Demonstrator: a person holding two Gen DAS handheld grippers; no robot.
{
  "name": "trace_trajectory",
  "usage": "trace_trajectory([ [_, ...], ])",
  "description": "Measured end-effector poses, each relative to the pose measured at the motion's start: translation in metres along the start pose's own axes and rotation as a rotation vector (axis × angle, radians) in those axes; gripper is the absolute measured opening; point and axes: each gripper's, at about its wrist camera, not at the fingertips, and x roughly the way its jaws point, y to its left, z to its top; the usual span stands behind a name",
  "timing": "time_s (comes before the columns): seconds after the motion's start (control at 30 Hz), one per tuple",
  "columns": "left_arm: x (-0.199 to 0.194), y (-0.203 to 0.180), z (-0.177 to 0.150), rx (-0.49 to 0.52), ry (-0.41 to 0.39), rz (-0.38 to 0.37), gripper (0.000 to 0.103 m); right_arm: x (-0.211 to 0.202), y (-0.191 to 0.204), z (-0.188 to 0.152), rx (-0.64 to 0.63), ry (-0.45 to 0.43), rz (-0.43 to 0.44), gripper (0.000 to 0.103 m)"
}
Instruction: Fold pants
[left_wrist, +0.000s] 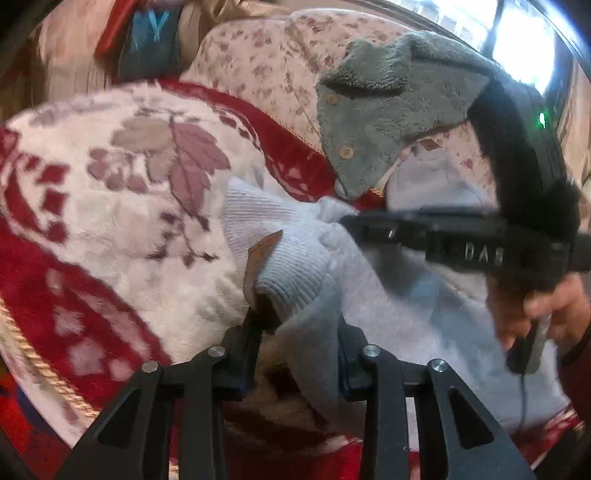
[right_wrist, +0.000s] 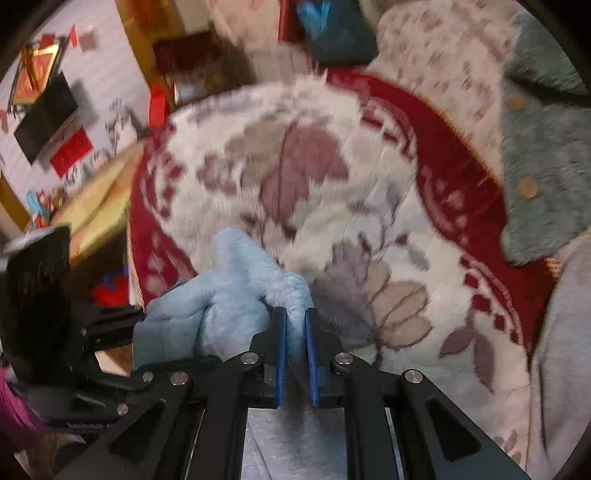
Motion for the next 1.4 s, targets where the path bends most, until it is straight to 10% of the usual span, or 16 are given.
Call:
trace_trajectory([
  [0.1,0.013,0.009,-0.010,-0.023,0.042,0.133,0.065,0.015,0.005,-0.003,0.001,-0.003,-0.062,0.012],
  [0.27,0.013,0.037,-0.022,-0.152,0.096,0.135,0.082,0.042,0.002,-0.014,0.041,0.079,-0.091,0.021],
  [0.43,-0.002,0.033,-0.021,-0.138,0.069,0.173,0.084,0.006,0.012,-0.028,0.027,0.036,-0.098,0.028],
  [0.57,-0.019,0.024,-0.021,-0.114,0.008,0.218,0.084,0.003,0.014,-0.043,0.065,0.031,-0.063,0.067],
  [0.67,-0.018,0.024,-0.018,-0.116,0.015,0.247,0.084,0.038,0.012,-0.056,0.076,0.142,-0.096,0.068],
  [0.83,-0.027,0.020,-0.012,-0.115,-0.004,0.255,0.084,0.007,0.017,-0.056,0.097,0.062,-0.110,0.068],
  [1.4,-0.001,-0.124,0.020,0.066,0.051,-0.011,0.085,-0.181,-0.072,-0.198,0.449,-0.059,-0.307,0.073],
])
